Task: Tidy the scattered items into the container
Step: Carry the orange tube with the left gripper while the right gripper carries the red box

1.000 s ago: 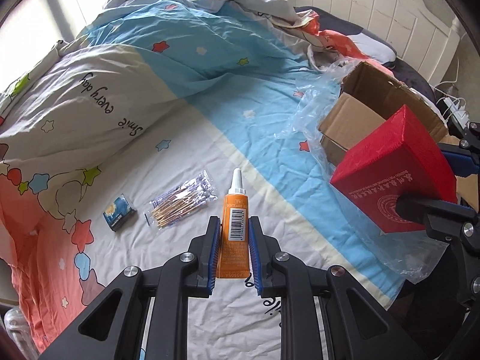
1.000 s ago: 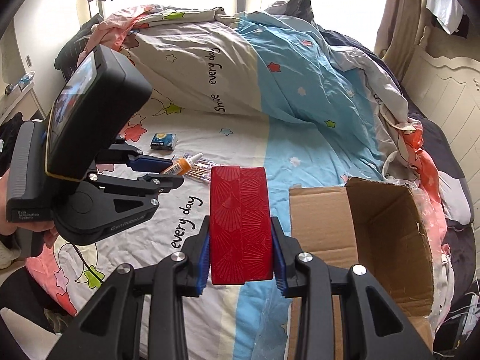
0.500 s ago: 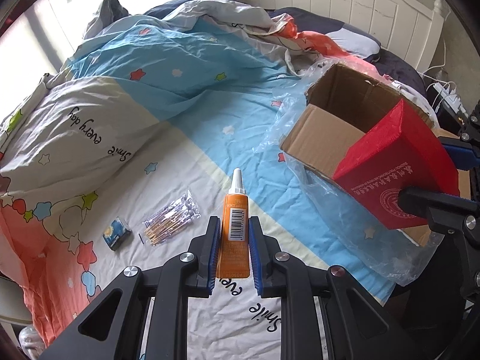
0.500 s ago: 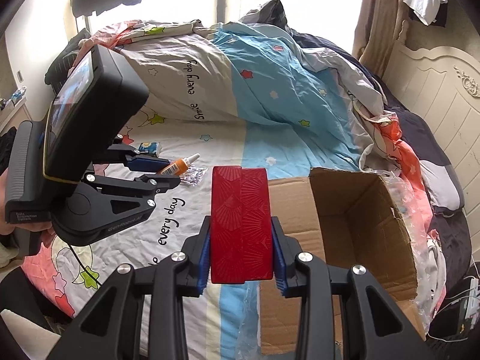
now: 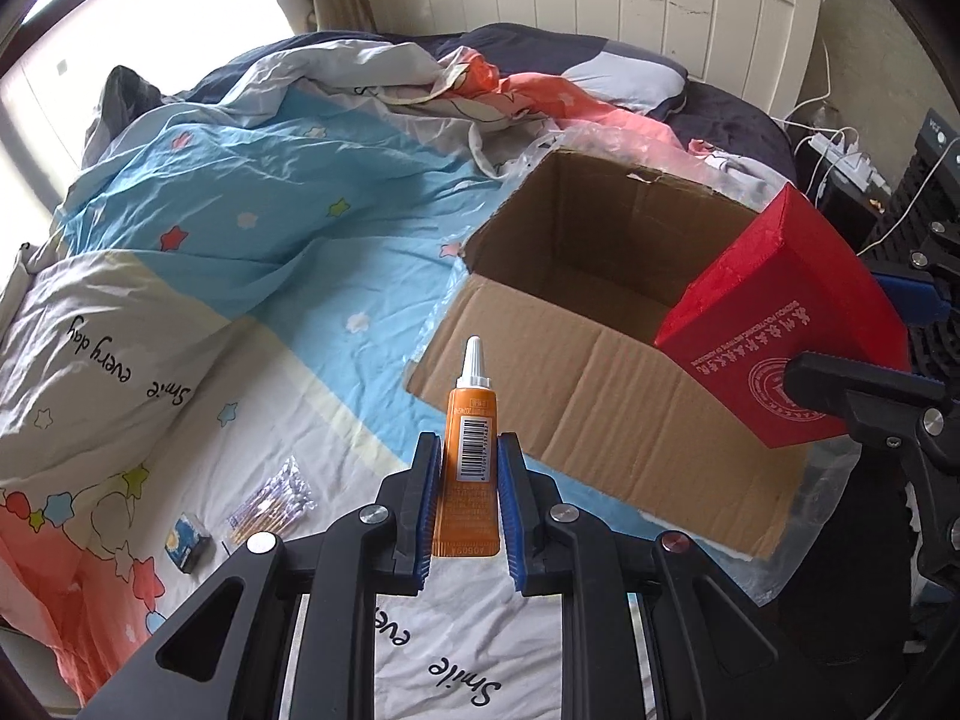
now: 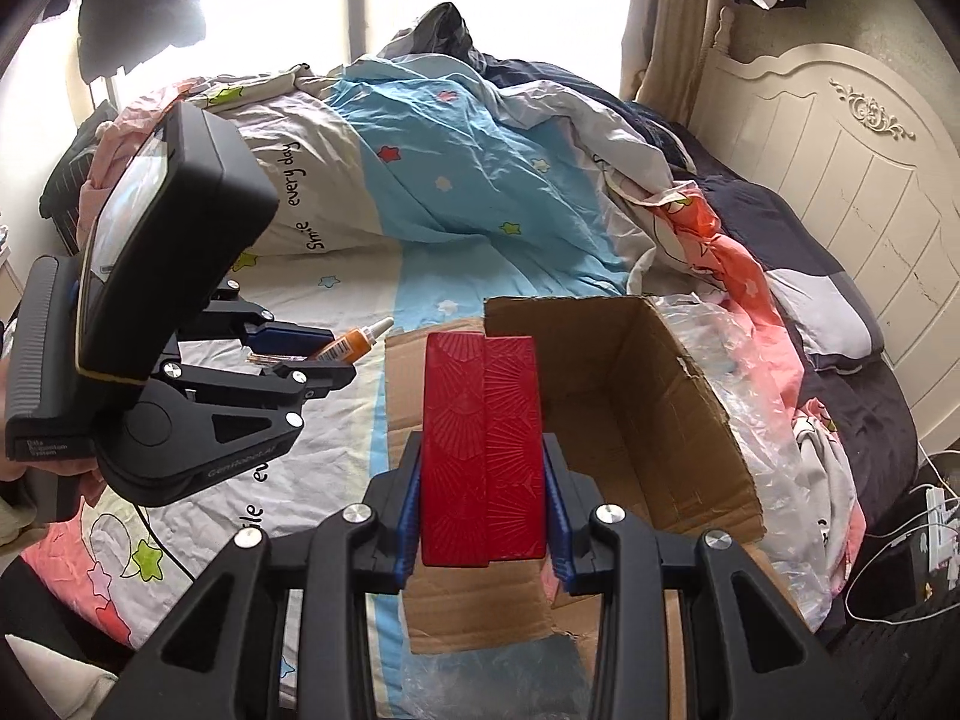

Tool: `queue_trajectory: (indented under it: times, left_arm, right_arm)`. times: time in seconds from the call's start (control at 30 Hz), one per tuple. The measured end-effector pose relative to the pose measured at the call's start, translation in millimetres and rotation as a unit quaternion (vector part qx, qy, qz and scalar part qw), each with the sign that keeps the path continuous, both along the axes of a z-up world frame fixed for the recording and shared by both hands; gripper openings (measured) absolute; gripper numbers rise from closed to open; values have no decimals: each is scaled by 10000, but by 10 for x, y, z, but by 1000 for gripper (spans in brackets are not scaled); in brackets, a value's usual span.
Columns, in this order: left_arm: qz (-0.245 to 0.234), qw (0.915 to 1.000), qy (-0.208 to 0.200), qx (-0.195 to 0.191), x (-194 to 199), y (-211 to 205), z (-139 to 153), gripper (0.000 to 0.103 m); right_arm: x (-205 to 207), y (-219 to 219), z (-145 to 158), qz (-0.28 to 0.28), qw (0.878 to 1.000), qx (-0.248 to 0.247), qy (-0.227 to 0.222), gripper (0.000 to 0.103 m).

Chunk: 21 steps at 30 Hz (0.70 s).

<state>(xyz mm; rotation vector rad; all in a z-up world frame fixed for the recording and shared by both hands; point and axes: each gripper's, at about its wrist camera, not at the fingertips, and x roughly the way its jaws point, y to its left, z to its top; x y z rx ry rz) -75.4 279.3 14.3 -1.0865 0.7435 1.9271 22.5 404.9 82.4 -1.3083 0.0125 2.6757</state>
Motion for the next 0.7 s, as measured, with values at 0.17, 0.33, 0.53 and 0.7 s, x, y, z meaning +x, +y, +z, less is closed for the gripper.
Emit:
queue_trajectory:
  times: [0.17,0.33,0.53,0.7]
  left_arm:
    - [-147,9999,56,-3,54,239,63,19]
    - [-226,9997,86,96,80,509,120,19]
    - [-344,9993,-4,130,109,1052,138,19]
    - [-446,9987,-112,214,86,1318,92,19]
  right_arm:
    - [108,176,36,-206,9998,34,30,32]
    - [177,288,32,-352,9994,72,24,32]
    - [268,398,17,-504,9987,34,38,32]
    - [319,509,-18,-634,9980,16,24,32]
